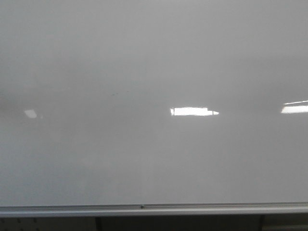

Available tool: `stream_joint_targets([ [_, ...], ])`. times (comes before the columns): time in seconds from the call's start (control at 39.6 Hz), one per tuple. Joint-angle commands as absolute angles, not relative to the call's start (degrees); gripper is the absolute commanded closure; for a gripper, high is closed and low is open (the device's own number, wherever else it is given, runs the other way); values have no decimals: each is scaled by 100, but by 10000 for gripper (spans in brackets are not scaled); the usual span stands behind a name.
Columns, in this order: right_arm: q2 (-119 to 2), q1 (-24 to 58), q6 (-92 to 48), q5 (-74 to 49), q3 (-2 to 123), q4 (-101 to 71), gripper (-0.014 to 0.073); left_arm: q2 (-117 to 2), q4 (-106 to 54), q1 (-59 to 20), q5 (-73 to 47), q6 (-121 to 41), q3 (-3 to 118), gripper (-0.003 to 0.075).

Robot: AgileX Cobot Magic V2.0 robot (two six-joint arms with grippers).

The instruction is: Write number 0 on whiteboard

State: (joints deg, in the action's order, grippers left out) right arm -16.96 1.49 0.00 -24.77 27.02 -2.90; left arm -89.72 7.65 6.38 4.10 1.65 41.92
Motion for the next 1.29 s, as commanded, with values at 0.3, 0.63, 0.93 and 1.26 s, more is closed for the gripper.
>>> stream_joint_targets([
  [0.3,-2327,111,0,-2507,3202,-259,53,-8406,321,-1046,-2822,-337,5368,738],
  [0.63,-3342,132,-101,-3572,3917,-785,53,-8406,-3369,-2460,-5444,-3558,6128,739],
  [0.93,-4298,360,-2010,-4891,4580,-3024,53,-8406,-4644,-2993,-6995,-5063,6357,739],
  [1.26,-5816,420,-4312,-6202,4989,-5756,7,-8406,-4849,-3065,-7246,-5107,6372,739],
])
